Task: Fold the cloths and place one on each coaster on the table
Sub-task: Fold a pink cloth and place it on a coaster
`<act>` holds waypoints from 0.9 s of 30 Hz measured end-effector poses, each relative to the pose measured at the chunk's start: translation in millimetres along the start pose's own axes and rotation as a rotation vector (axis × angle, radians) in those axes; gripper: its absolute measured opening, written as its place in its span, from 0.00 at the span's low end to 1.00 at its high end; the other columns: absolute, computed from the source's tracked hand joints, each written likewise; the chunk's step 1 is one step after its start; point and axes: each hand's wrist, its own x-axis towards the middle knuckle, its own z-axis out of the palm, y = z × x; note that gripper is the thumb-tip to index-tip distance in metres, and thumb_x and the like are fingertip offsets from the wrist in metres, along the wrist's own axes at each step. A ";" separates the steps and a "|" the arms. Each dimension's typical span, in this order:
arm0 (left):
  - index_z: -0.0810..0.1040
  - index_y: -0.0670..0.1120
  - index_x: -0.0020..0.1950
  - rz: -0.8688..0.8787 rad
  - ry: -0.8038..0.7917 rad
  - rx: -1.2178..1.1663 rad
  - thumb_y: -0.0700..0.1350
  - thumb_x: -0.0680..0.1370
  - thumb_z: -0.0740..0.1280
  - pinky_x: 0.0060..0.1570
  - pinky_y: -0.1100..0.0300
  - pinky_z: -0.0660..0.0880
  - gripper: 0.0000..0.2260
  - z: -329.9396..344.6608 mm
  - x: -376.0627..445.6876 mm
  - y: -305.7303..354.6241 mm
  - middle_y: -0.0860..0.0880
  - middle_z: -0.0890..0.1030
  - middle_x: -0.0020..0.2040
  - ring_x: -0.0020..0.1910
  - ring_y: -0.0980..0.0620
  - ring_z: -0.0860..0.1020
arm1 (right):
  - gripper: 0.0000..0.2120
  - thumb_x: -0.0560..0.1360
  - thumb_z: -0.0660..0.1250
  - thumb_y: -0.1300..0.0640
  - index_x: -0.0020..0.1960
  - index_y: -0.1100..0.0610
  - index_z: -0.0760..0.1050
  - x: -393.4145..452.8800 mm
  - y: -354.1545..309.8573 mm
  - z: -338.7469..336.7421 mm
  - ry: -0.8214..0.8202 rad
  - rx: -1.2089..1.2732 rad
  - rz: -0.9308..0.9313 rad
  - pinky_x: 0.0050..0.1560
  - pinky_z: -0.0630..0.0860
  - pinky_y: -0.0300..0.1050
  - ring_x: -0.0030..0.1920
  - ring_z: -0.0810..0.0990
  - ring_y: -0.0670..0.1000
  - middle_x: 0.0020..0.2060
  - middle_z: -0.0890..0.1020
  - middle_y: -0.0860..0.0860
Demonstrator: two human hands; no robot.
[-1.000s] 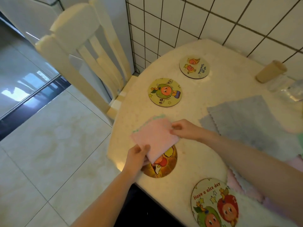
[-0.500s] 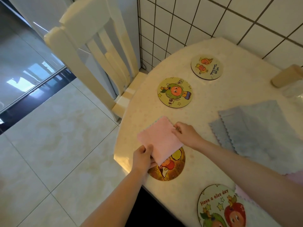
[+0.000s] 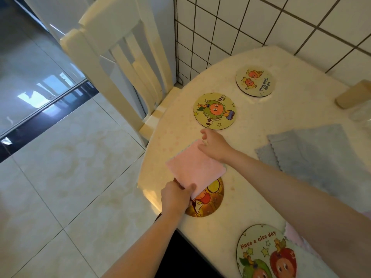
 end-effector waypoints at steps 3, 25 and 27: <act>0.78 0.44 0.40 0.011 0.059 0.084 0.53 0.70 0.72 0.39 0.53 0.82 0.12 5.6 3.8 -2.8 0.46 0.82 0.34 0.33 0.48 0.82 | 0.25 0.76 0.64 0.57 0.70 0.60 0.61 9.2 -3.5 8.5 -0.058 -0.078 0.004 0.64 0.68 0.47 0.63 0.71 0.57 0.67 0.65 0.58; 0.72 0.41 0.57 0.049 -0.193 -0.734 0.37 0.75 0.70 0.41 0.55 0.82 0.13 -34.9 6.6 60.5 0.40 0.79 0.52 0.46 0.46 0.82 | 0.10 0.74 0.69 0.56 0.53 0.59 0.75 -11.8 19.0 -95.1 0.012 0.564 0.162 0.38 0.75 0.42 0.36 0.76 0.48 0.40 0.78 0.53; 0.72 0.42 0.56 0.110 -0.181 -0.691 0.37 0.76 0.69 0.38 0.57 0.81 0.11 -36.9 18.1 85.3 0.40 0.80 0.50 0.44 0.48 0.81 | 0.09 0.73 0.69 0.57 0.51 0.59 0.76 -10.6 24.6 -108.2 0.069 0.615 0.181 0.39 0.75 0.43 0.35 0.76 0.49 0.39 0.78 0.53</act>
